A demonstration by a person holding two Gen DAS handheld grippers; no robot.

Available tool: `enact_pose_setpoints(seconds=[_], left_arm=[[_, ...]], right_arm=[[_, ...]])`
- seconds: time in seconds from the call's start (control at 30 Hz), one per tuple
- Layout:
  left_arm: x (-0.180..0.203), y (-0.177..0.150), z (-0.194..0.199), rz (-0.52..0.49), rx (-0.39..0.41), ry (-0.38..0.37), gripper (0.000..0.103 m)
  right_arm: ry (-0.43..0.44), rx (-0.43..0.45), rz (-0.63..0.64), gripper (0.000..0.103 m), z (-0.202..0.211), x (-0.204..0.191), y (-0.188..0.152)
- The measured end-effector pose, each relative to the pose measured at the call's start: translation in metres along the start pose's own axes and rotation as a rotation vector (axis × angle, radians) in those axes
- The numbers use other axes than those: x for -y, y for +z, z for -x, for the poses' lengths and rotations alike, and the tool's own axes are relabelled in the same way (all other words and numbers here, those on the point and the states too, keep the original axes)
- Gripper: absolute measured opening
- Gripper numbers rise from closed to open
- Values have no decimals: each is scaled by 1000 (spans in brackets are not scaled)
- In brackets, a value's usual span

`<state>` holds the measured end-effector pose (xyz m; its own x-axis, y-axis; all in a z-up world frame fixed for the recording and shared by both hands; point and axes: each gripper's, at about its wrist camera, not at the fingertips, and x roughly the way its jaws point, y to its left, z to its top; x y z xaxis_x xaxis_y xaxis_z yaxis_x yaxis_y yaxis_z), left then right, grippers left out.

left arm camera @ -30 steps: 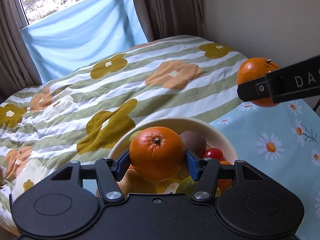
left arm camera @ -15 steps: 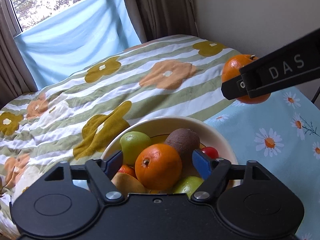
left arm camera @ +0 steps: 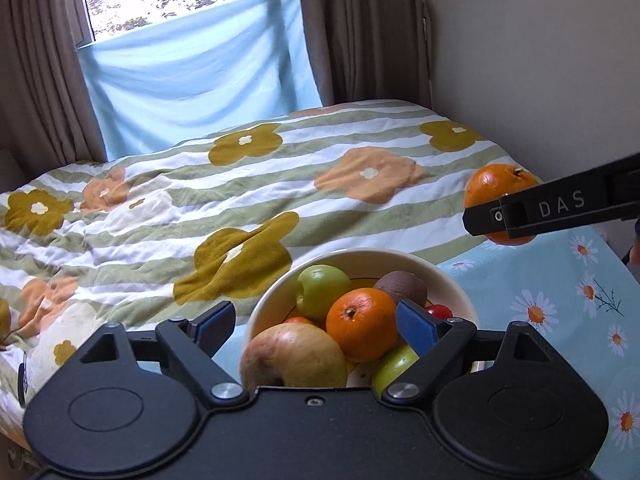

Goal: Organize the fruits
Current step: 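Open the left tool to drop its orange while the right tool releases its orange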

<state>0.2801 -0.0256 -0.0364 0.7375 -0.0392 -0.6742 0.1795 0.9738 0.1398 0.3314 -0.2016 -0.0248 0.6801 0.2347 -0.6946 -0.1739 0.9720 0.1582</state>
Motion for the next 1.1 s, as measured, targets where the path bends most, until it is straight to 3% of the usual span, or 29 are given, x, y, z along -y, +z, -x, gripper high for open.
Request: enact_pose_setpoints(seconds=[0.33, 0.87, 0.97, 1.1], left_arm=[[-29, -14, 25, 127, -4, 41, 94], [-43, -45, 34, 195, -27, 84, 94], [-42, -48, 34, 201, -29, 80, 94], [-42, -49, 33, 203, -33, 78, 94]], right_arm=[[53, -56, 66, 75, -13, -27, -16], [76, -115, 130, 77, -40, -42, -41], [53, -72, 143, 101, -34, -44, -43], [46, -53, 156, 103, -31, -46, -44]])
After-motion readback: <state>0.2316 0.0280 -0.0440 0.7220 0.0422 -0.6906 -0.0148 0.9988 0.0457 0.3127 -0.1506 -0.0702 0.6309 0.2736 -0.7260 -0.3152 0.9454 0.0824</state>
